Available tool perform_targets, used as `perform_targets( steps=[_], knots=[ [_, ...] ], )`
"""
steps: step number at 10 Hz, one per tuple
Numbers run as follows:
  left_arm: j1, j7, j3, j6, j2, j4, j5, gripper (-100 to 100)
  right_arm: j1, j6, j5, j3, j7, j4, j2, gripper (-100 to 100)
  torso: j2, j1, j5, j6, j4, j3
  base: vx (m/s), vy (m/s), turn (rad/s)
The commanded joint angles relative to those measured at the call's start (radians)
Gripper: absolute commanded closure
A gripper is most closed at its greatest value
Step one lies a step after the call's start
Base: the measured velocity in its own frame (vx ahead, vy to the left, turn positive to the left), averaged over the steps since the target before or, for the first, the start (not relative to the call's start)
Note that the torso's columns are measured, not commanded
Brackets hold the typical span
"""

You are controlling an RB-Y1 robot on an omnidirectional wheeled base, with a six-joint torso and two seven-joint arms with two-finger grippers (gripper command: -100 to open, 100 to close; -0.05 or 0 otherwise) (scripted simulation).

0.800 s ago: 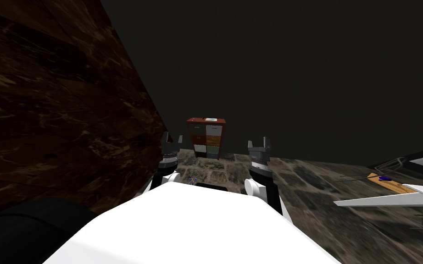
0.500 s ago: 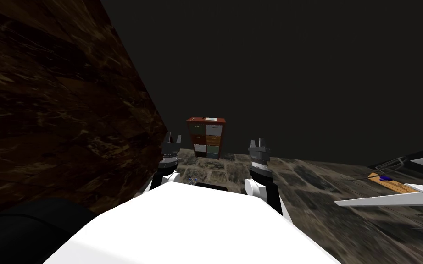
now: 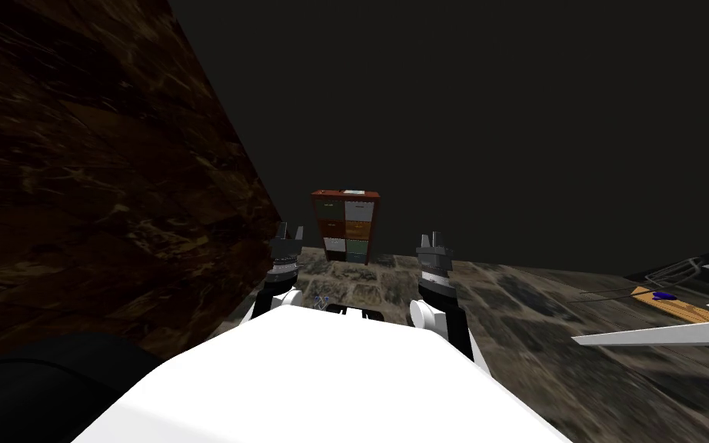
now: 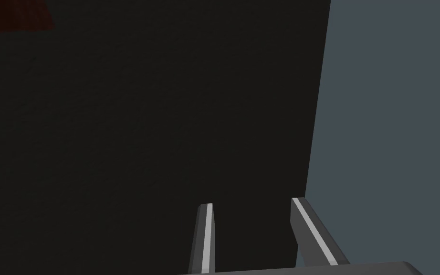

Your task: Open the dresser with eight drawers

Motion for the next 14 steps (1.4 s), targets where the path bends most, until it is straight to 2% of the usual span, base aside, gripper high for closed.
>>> perform_targets(
  steps=[1, 2, 3, 4, 6, 14],
  knots=[
    [0.0, 0.0, 0.0, 0.0, 0.0, 0.0, 0.0, 0, 0.0, 0.0, 0.0, 0.0, 0.0, 0.0, 0.0, 0, 0.074, 0.0, 0.0, 0.0, 0.074, -0.148, 0.0, 0.0, 0.0],
    [-0.007, -0.002, 0.001, -0.002, 0.033, 0.024, -0.001, -100, 0.0, 0.0, 0.0, 0.0, 0.0, 0.0, 0.0, 0, 0.148, 0.0, 0.0, 0.0, 0.148, -0.295, 0.046, -0.025, -0.012],
    [-0.011, -0.004, 0.001, -0.004, 0.045, 0.038, -0.002, -100, 0.0, 0.0, 0.0, 0.0, 0.0, 0.0, 0.0, 0, 0.179, -0.001, 0.0, 0.0, 0.18, -0.365, 0.095, -0.039, -0.011],
    [-0.022, -0.008, 0.002, -0.007, 0.062, 0.075, -0.004, -100, 0.0, 0.0, 0.0, 0.0, 0.0, 0.0, 0.0, 0, 0.187, -0.001, 0.0, 0.0, 0.189, -0.386, 0.144, -0.061, -0.019],
    [-0.034, -0.012, 0.003, -0.011, 0.072, 0.118, -0.007, -100, 0.001, 0.0, 0.0, 0.0, 0.0, 0.0, 0.0, 0, 0.191, -0.002, -0.001, 0.0, 0.193, -0.391, 0.13, -0.09, -0.015],
    [-0.085, -0.031, 0.008, -0.025, 0.076, 0.296, -0.017, -100, 0.0, 0.0, 0.0, 0.0, 0.0, 0.0, 0.0, 0, 0.195, -0.001, 0.0, 0.0, 0.194, -0.389, 0.113, -0.057, -0.013]
  ],
)
